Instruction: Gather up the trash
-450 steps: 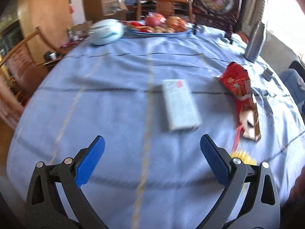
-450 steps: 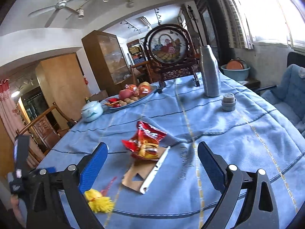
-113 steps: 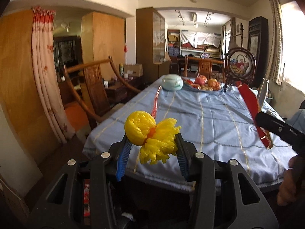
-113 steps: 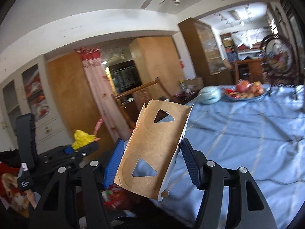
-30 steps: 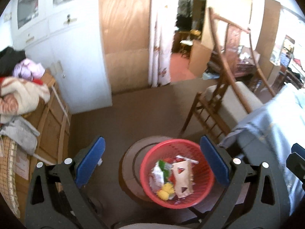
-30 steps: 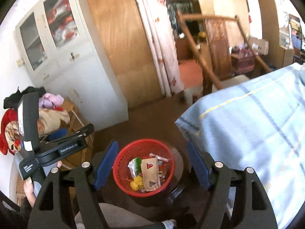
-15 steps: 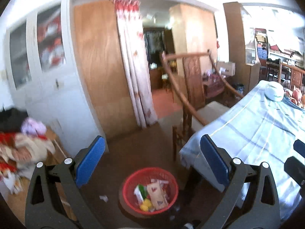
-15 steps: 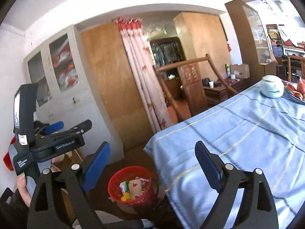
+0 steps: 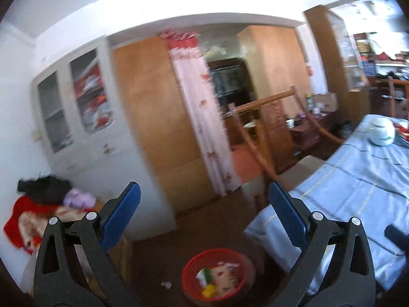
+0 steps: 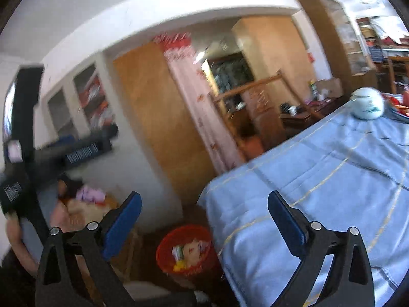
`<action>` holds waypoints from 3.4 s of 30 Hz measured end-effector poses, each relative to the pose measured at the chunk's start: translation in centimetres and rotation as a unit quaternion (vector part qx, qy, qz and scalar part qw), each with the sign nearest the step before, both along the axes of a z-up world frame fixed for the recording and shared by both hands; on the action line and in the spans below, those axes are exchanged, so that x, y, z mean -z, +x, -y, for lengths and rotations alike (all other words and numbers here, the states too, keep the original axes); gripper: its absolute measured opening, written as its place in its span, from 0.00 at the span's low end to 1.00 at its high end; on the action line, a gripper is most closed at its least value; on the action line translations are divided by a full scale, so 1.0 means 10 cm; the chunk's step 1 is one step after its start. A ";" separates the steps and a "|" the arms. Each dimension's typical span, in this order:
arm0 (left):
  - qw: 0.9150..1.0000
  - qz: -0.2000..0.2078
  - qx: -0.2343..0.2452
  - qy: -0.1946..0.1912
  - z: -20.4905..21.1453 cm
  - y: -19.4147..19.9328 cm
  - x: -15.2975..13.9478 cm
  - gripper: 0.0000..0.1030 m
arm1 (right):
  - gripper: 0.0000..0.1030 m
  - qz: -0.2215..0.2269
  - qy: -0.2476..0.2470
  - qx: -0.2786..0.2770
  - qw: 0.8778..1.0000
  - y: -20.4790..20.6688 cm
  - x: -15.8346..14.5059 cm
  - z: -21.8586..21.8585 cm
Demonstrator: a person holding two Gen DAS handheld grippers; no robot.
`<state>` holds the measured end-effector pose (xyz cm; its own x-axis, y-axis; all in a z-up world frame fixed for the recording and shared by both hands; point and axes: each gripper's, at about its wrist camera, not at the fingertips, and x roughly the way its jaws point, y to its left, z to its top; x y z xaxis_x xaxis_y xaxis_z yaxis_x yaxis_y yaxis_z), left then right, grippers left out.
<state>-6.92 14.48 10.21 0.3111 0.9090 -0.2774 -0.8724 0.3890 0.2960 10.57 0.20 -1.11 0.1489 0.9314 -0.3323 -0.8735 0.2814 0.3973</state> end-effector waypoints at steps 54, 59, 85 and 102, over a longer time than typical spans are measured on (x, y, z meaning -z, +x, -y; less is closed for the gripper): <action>0.960 -0.042 -0.021 -0.278 -2.22 -1.36 2.11 0.93 | 0.95 0.016 -0.373 0.006 0.928 -1.14 1.48 -2.35; 0.958 -0.030 -0.013 -0.285 -2.16 -1.35 2.04 0.93 | 0.94 0.017 -0.355 0.016 0.934 -1.14 1.41 -2.24; 0.956 -0.022 -0.037 -0.289 -1.81 -1.34 1.96 0.93 | 0.95 0.031 -0.297 0.018 0.954 -1.29 1.25 -1.76; 0.968 -0.031 -0.045 -0.245 -1.62 -1.74 1.94 0.93 | 0.95 0.096 -0.304 0.011 0.948 -1.67 1.17 -1.85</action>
